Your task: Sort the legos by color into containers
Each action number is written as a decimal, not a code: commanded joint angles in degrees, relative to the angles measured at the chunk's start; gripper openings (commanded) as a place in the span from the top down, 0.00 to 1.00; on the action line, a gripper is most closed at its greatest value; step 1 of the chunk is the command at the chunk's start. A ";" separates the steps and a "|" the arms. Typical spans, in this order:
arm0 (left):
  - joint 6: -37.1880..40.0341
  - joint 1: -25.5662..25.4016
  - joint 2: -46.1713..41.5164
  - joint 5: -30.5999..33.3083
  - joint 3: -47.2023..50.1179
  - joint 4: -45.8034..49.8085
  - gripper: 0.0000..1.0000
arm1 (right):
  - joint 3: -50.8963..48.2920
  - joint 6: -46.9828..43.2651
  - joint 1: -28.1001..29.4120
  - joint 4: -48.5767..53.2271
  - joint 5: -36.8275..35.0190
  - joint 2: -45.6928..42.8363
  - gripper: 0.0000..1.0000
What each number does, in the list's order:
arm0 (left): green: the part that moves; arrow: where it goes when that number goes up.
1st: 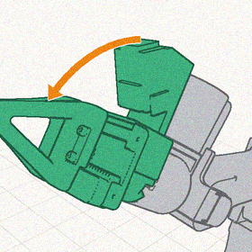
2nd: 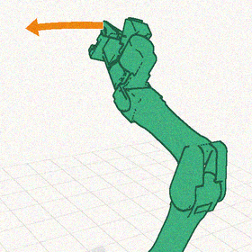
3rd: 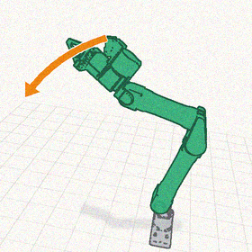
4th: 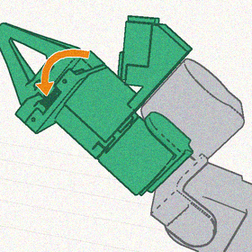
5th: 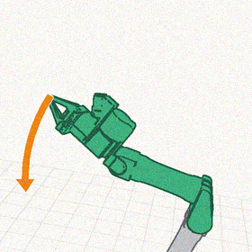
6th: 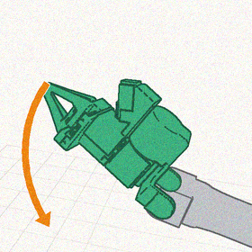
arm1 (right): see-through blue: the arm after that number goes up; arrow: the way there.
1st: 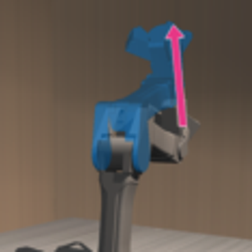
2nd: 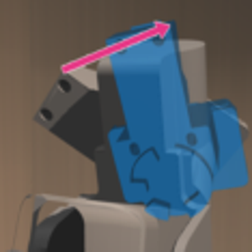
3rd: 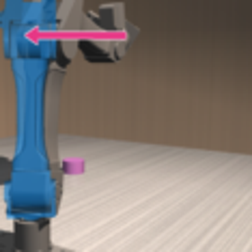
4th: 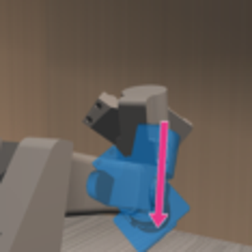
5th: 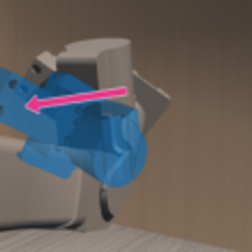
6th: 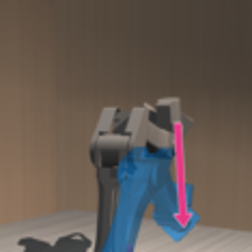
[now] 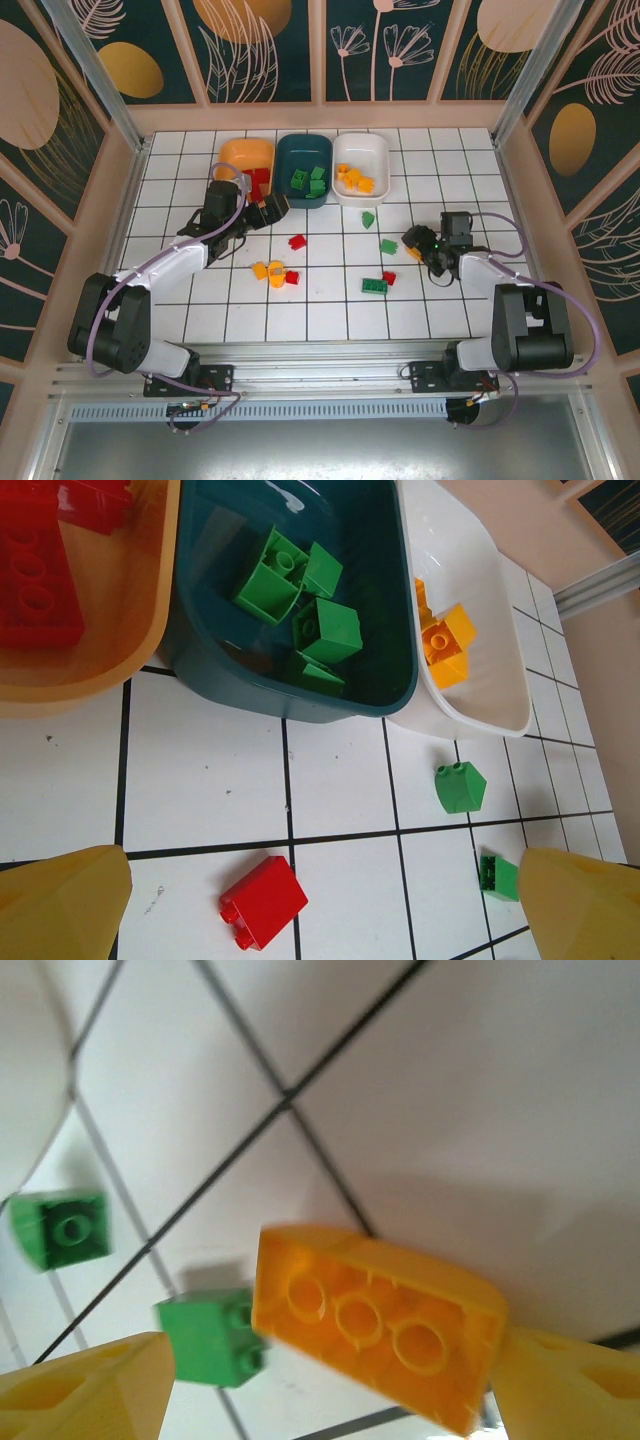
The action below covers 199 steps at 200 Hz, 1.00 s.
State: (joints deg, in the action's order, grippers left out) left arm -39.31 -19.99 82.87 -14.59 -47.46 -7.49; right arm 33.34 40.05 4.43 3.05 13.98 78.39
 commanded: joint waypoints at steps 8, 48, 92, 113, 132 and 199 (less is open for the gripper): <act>-0.05 0.13 0.22 -1.05 -1.11 -0.25 0.01 | 2.33 -5.43 0.23 -3.46 7.50 -0.35 0.17; 0.02 0.01 0.10 -1.05 -0.92 0.37 0.02 | 5.89 -12.42 0.40 3.92 4.18 -0.49 0.19; 0.77 -1.17 0.50 -1.24 -2.00 1.93 0.02 | 10.65 -18.74 3.93 10.90 -8.50 5.05 0.41; 0.99 -1.61 0.27 -0.96 -2.02 2.74 0.02 | 11.21 -19.72 9.18 13.10 -16.48 6.71 0.38; 1.09 -1.97 0.25 -1.05 -2.15 3.08 0.03 | 12.01 -19.33 12.29 14.57 -23.14 8.57 0.34; 1.07 -2.60 -0.86 -1.12 -2.47 4.06 0.03 | 12.09 -18.74 13.23 14.04 -26.73 8.03 0.38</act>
State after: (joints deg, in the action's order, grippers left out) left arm -39.09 -22.20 82.96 -14.83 -48.45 -4.54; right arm 43.79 21.47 17.26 16.16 -8.86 87.57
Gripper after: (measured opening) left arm 0.968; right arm 0.631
